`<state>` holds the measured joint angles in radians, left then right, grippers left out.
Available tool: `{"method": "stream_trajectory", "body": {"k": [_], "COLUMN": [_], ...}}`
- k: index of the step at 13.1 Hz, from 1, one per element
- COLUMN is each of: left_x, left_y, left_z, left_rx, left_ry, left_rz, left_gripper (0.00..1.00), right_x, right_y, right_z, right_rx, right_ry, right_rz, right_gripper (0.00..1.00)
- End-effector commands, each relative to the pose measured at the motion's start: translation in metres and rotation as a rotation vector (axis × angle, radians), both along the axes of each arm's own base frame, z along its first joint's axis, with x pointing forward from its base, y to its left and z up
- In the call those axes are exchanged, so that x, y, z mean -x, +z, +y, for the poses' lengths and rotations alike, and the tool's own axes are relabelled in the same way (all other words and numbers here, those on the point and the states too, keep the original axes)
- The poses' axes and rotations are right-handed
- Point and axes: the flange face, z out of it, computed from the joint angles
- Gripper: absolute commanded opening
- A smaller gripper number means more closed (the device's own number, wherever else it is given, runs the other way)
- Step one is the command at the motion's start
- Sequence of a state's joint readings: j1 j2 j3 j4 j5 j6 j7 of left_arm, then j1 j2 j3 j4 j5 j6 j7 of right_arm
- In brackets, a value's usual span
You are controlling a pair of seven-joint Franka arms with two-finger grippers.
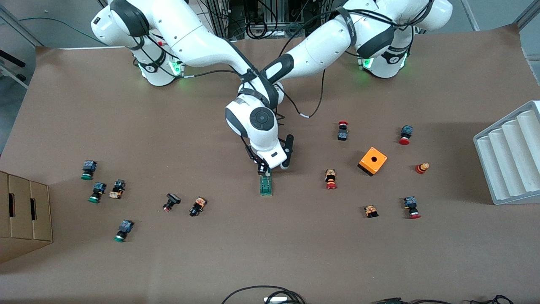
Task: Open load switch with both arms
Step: 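Press the white lever fully into the closed position with the right gripper, then open the right gripper and lift it off the lever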
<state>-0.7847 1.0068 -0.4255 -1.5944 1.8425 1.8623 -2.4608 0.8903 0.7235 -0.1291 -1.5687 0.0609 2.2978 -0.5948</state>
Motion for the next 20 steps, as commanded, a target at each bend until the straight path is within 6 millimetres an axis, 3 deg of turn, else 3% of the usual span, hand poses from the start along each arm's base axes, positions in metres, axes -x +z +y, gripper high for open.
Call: {"method": "stream_trajectory", "body": {"k": [1,2,9,12,15,16,18,20], "left_x": [0.003,0.003,0.003,0.003,0.003,0.003,0.003,0.004], "left_y": [-0.005,-0.005,-0.005,-0.004,-0.003,-0.003,-0.002,-0.002], "left_z": [-0.001,-0.001,-0.001,-0.001,-0.002,-0.002,-0.002,-0.003], "left_rx": [0.003,0.003,0.003,0.004,0.004,0.005,0.001,-0.004], "left_ry": [0.006,0.006,0.006,0.006,0.010,0.011,0.009,0.005], "left_rz": [0.002,0.002,0.002,0.001,0.006,0.006,0.006,0.006], "left_gripper": [0.28,0.28,0.28,0.30,0.48,0.69,1.00,1.00], "right_x": [-0.003,-0.005,-0.016,-0.015,-0.013,-0.016,-0.020,-0.018], "right_y": [-0.006,0.000,0.057,0.094,0.124,0.132,0.159,0.190], "right_z": [0.002,0.000,-0.014,-0.021,-0.025,-0.031,-0.044,-0.055], "right_rx": [-0.005,-0.010,-0.017,-0.017,-0.028,-0.029,-0.041,-0.047], "right_ry": [-0.012,-0.015,-0.055,-0.204,-0.288,-0.299,-0.383,-0.481], "right_rz": [-0.022,-0.026,-0.013,0.001,0.004,0.007,0.010,0.017], "right_gripper": [0.84,1.00,1.00,1.00,1.00,1.00,1.00,1.00]}}
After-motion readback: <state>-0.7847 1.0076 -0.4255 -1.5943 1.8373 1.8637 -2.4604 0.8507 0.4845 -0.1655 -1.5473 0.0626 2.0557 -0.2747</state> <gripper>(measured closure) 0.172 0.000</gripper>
